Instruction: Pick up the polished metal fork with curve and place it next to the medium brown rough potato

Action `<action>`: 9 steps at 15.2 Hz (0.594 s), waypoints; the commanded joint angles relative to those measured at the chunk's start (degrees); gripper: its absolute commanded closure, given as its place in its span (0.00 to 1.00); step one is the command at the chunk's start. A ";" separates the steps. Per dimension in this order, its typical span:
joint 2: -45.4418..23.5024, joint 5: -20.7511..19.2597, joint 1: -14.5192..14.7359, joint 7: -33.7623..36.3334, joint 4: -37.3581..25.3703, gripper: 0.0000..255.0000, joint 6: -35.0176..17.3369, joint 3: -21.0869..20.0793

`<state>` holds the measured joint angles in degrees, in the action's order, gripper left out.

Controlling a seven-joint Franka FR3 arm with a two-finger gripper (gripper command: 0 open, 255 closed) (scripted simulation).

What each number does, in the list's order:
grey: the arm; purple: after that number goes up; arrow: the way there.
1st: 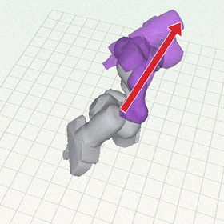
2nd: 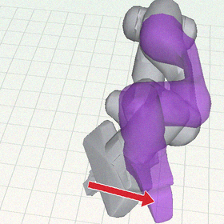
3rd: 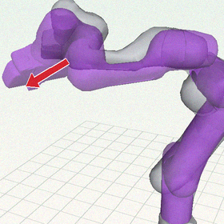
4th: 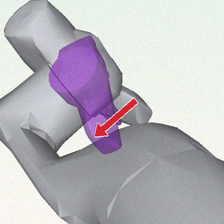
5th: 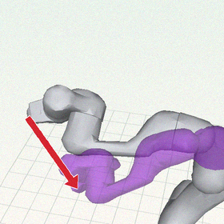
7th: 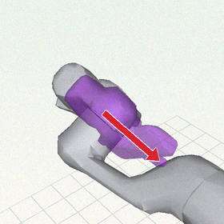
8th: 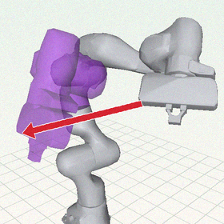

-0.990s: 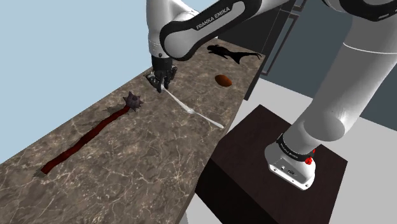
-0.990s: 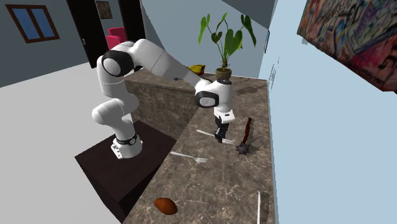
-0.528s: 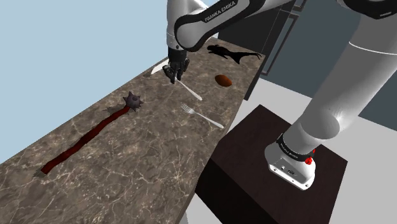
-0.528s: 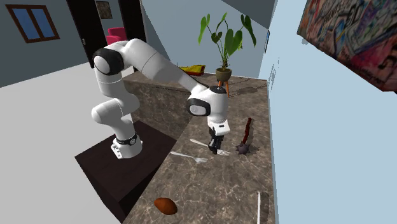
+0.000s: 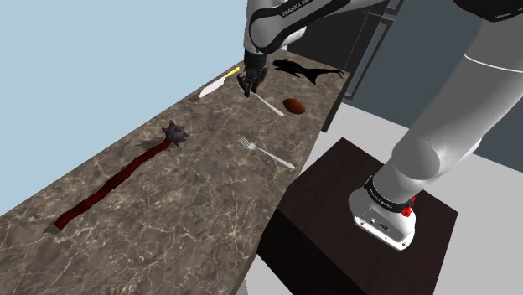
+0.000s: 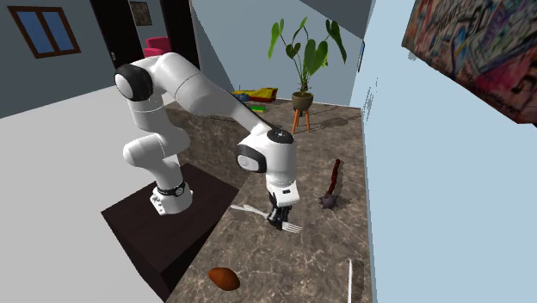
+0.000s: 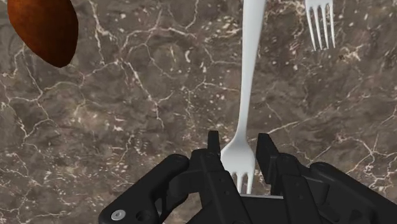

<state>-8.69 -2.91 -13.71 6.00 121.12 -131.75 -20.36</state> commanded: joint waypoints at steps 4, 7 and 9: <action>-1.46 0.33 -3.85 -6.85 -2.14 1.00 0.72 2.63; -3.00 0.45 -6.44 -11.40 -4.38 1.00 1.47 4.44; -3.85 0.12 -6.38 -11.20 -3.83 1.00 0.10 4.51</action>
<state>-12.13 -2.69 -19.83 -4.73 117.09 -131.04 -16.05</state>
